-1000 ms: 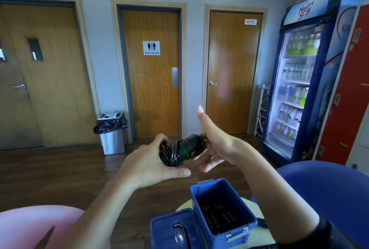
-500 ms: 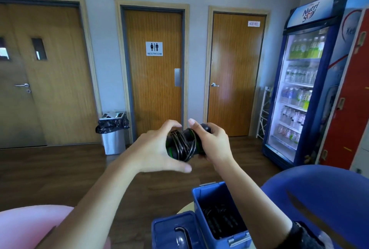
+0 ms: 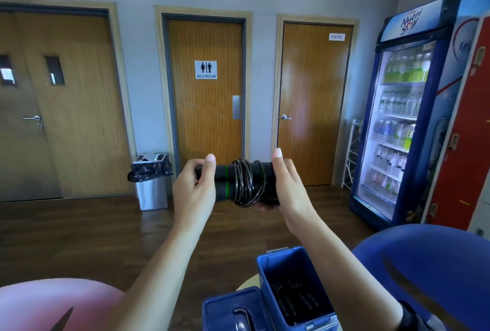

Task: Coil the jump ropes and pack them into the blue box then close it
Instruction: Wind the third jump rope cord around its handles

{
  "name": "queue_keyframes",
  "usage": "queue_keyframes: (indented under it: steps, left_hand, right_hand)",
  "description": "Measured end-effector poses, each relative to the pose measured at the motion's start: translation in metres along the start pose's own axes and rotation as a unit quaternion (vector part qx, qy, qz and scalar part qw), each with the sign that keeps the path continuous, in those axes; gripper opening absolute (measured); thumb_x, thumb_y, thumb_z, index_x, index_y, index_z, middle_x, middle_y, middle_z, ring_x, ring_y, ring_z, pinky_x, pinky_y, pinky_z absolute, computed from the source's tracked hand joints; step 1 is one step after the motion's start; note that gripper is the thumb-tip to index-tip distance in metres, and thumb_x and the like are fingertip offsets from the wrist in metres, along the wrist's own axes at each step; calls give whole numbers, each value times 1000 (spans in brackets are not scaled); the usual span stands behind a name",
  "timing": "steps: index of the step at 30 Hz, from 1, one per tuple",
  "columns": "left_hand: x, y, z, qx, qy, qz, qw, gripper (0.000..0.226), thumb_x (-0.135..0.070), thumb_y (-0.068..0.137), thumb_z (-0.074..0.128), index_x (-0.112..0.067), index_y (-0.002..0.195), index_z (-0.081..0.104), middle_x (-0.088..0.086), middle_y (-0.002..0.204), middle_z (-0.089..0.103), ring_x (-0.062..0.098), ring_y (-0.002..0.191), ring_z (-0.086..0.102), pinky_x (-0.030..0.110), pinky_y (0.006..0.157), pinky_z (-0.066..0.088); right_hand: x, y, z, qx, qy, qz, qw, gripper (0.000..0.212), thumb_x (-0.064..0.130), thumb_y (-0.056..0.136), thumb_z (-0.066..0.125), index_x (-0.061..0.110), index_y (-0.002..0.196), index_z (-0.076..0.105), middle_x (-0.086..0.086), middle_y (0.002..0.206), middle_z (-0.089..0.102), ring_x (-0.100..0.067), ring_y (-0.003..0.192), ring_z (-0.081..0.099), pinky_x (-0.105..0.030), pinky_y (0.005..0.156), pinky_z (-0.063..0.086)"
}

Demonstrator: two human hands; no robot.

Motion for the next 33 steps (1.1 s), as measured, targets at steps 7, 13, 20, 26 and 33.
queue_keyframes:
  steps: [7,13,20,26,33]
  left_hand:
    - [-22,2,2,24,45,97,994,26,-40,94,51,-16,88,57,17,78,59,-6,59,49,7,56,38]
    - [-19,3,17,92,-118,-26,988,22,-31,94,57,-10,91,58,7,88,56,4,63,68,27,46,55]
    - [-25,8,19,97,-86,11,992,26,-35,93,59,-12,81,52,12,79,61,32,56,69,53,51,56]
    - [-10,3,24,98,-93,-8,991,26,-34,91,61,-12,82,53,13,82,61,29,59,70,48,50,56]
    - [42,-17,56,82,-157,-143,974,24,-33,93,60,-11,85,52,14,95,65,27,65,73,39,50,59]
  right_hand:
    - [9,-2,-6,-56,17,-40,997,35,50,99,38,16,107,47,-5,88,61,-17,56,64,-34,49,57]
    - [20,-3,-14,-91,40,-103,990,25,40,98,46,16,97,53,-9,87,62,-24,63,64,-18,35,39]
    - [27,-7,-17,-107,36,-151,982,28,37,100,44,10,92,51,1,70,58,-10,55,61,-23,39,45]
    - [14,-2,-18,-78,32,-138,987,30,38,101,40,11,91,48,-5,72,58,-13,50,59,-22,37,42]
    - [-25,20,-43,-45,-32,-45,997,47,57,95,39,17,118,44,-6,96,61,-18,66,68,-26,42,49]
Point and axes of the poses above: each hand's wrist, its own y-axis towards the middle knuckle, its own z-axis out of the palm, x = y × z, the point moved 8 cm from there along y, towards the middle knuckle
